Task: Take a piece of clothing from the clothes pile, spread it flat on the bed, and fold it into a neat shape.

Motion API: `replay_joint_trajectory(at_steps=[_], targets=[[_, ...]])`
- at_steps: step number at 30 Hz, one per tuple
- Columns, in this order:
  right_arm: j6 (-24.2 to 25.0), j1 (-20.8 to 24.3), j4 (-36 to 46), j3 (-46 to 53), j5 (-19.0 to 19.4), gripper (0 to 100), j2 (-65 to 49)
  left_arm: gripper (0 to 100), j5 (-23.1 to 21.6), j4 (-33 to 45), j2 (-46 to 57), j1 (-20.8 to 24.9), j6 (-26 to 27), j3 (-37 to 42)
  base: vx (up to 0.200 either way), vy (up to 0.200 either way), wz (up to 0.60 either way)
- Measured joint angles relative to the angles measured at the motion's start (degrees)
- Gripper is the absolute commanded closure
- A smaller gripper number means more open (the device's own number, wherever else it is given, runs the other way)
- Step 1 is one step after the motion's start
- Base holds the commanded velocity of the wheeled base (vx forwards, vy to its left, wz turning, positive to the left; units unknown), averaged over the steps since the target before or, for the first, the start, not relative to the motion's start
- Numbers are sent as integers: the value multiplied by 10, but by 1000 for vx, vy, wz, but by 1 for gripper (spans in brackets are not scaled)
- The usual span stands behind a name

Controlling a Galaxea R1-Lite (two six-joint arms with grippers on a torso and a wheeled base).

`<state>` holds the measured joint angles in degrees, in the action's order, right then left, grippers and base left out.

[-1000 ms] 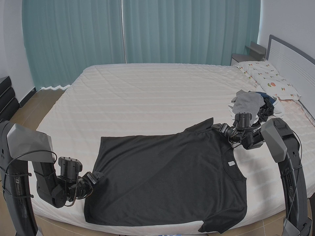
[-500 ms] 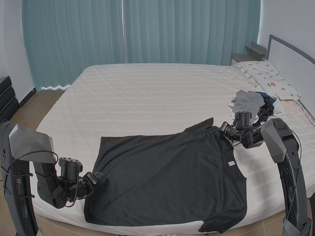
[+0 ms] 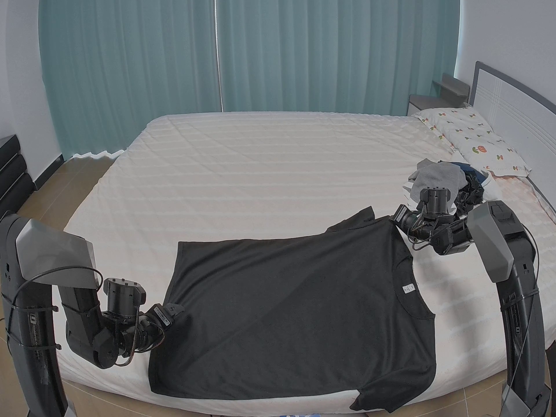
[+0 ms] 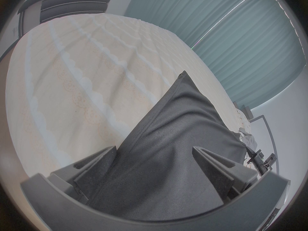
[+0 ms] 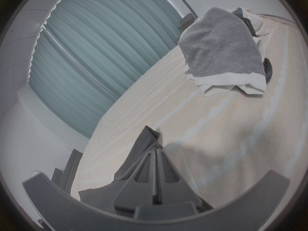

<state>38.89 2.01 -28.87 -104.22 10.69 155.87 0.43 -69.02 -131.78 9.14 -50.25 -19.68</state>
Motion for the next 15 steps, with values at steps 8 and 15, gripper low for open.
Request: replay_joint_trajectory(at_steps=[8,15], targets=[[0,-5,-92,27,-11,100,-3,0,0,0,0,0,0,0,0,0,0],[-7,-14,-106,49,-14,100,-4,0,0,1,0,0,0,0,0,0,0]])
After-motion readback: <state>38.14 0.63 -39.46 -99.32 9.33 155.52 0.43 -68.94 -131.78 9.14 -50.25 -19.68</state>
